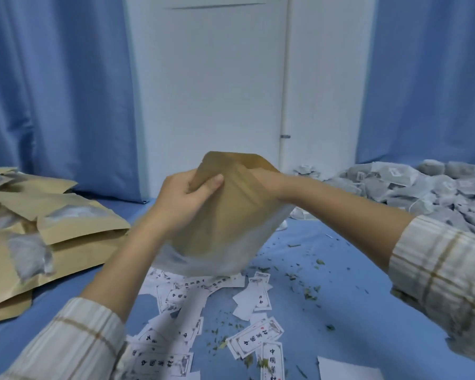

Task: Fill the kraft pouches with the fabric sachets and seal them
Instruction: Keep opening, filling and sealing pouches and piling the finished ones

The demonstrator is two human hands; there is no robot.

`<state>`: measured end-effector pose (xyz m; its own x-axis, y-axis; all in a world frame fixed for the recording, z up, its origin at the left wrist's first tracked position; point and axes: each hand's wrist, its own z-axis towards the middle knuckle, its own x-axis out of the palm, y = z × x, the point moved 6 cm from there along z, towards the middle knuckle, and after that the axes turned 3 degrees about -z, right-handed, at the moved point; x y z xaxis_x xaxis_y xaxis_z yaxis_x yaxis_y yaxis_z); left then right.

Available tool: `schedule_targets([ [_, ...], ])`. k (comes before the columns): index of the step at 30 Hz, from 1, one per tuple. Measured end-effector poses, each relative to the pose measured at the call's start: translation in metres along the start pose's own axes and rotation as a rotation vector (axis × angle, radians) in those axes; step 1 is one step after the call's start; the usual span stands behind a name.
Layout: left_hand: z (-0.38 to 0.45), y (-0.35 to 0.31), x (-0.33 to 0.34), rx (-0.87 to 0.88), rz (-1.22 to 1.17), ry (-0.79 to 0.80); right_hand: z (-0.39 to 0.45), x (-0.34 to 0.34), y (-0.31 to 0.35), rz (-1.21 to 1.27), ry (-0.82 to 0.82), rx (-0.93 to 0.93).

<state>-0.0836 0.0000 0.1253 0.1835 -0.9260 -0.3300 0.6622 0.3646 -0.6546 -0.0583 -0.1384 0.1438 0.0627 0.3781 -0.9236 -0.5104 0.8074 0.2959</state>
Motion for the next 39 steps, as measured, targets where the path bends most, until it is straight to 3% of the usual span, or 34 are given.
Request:
schedule_targets([
  [2, 0.01, 0.0, -0.004, -0.033, -0.103, -0.048, -0.01, -0.03, 0.002, 0.012, -0.047, -0.042],
  [7, 0.029, 0.001, -0.006, -0.153, -0.398, -0.114, -0.028, -0.088, -0.018, 0.047, -0.404, -0.147],
  [11, 0.039, 0.009, -0.002, -0.251, -0.571, -0.114, -0.032, -0.1, -0.037, 0.057, -0.496, -0.19],
  [14, 0.045, 0.013, 0.001, -0.291, -0.668, -0.07, -0.032, -0.104, -0.052, 0.178, -0.51, -0.124],
  [20, 0.055, 0.008, 0.007, -0.328, -0.685, 0.062, -0.025, -0.099, -0.079, 0.398, -0.539, -0.049],
  [25, 0.06, 0.01, 0.007, -0.318, -0.538, -0.208, -0.027, -0.106, -0.098, 0.392, -0.6, 0.031],
  [32, 0.05, 0.025, 0.024, -0.293, -0.476, -0.339, -0.023, -0.103, -0.105, 0.183, -0.542, 0.06],
  [36, 0.045, 0.024, 0.034, -0.241, -0.324, -0.301, -0.009, -0.097, -0.073, -0.037, -0.398, -0.039],
  [39, 0.044, 0.022, 0.042, -0.249, -0.362, -0.248, 0.007, -0.079, -0.047, -0.069, -0.214, -0.064],
])
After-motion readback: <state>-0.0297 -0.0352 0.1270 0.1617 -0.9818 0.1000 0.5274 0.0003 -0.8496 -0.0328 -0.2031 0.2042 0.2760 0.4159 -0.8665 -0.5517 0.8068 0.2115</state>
